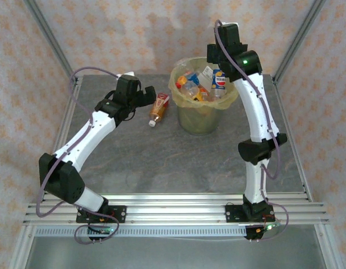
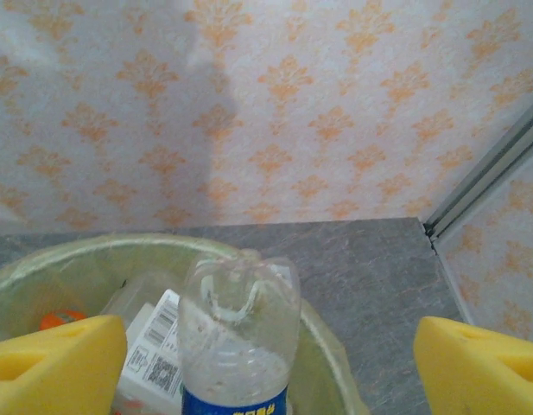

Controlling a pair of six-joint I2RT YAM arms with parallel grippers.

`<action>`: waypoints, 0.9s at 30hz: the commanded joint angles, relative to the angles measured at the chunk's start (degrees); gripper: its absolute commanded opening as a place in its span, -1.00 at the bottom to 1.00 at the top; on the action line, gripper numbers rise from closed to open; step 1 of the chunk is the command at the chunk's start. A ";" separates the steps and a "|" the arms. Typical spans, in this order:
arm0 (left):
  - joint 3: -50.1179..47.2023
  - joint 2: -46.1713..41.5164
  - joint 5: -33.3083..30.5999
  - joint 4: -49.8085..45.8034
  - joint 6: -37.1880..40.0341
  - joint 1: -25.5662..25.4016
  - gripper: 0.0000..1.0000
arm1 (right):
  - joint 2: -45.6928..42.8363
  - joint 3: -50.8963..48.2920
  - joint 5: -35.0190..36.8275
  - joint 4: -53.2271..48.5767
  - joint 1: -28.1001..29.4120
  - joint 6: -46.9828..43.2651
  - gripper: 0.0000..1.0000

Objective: Put the plastic bottles in the bin

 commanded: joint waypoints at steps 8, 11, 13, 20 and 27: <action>6.67 9.32 1.17 0.00 -0.59 0.79 0.99 | 6.96 3.62 0.70 2.50 -2.68 3.75 0.94; 7.77 11.31 2.08 -0.12 -0.90 0.78 0.99 | 7.91 3.53 -3.74 2.32 -4.21 5.52 0.95; 8.05 12.11 2.35 0.08 -0.85 0.78 0.99 | 8.55 3.43 -5.50 2.23 -4.70 6.10 0.95; 9.02 13.82 2.60 -0.41 -0.08 0.96 0.99 | 9.82 3.18 -6.04 3.09 -4.79 6.10 0.85; 10.30 16.36 3.82 -1.80 0.23 1.48 1.00 | 10.97 2.90 -8.15 4.84 -4.95 6.05 0.80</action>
